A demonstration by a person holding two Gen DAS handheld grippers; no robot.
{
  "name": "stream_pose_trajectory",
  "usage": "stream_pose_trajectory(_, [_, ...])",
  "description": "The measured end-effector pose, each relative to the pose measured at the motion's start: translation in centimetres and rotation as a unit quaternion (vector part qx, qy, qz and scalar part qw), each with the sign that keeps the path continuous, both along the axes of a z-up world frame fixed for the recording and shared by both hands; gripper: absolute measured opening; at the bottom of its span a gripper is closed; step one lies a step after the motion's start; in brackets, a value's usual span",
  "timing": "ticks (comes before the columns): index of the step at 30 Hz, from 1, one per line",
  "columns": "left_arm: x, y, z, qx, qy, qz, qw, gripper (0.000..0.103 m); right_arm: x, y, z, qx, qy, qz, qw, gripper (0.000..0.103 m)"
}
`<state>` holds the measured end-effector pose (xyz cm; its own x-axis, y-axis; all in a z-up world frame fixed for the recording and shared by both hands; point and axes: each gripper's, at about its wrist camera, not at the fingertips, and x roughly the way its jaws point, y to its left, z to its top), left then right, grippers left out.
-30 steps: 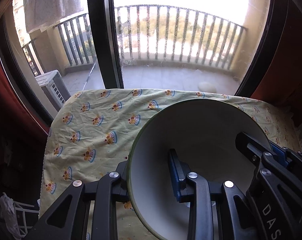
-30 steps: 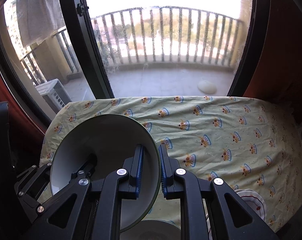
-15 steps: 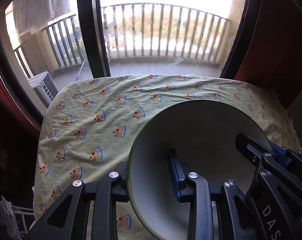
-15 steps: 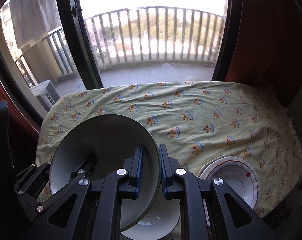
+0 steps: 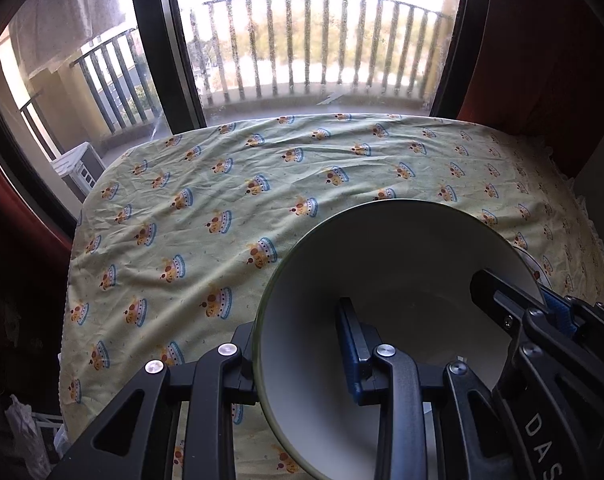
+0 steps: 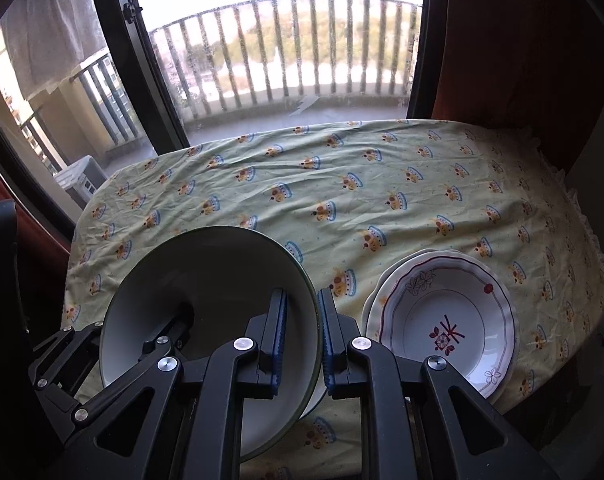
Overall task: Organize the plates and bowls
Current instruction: 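Lift the nested bowls with both grippers and carry them toward the plate stack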
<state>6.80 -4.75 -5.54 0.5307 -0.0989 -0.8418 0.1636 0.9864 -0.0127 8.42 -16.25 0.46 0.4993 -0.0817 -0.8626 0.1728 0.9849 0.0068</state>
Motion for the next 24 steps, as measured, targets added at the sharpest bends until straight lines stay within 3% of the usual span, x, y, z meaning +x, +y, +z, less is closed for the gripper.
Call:
stream_pose_trajectory(11, [-0.3,0.3,-3.5,0.003,0.049,0.029,0.9984,0.030,-0.1,-0.2,-3.9,0.015,0.059,0.022,0.998,0.019])
stream_pose_trajectory(24, [0.8,1.5,-4.5,-0.001,0.059,0.055,0.9967,0.030,1.5,0.9,-5.2,0.011,0.071,0.045,0.996,0.019])
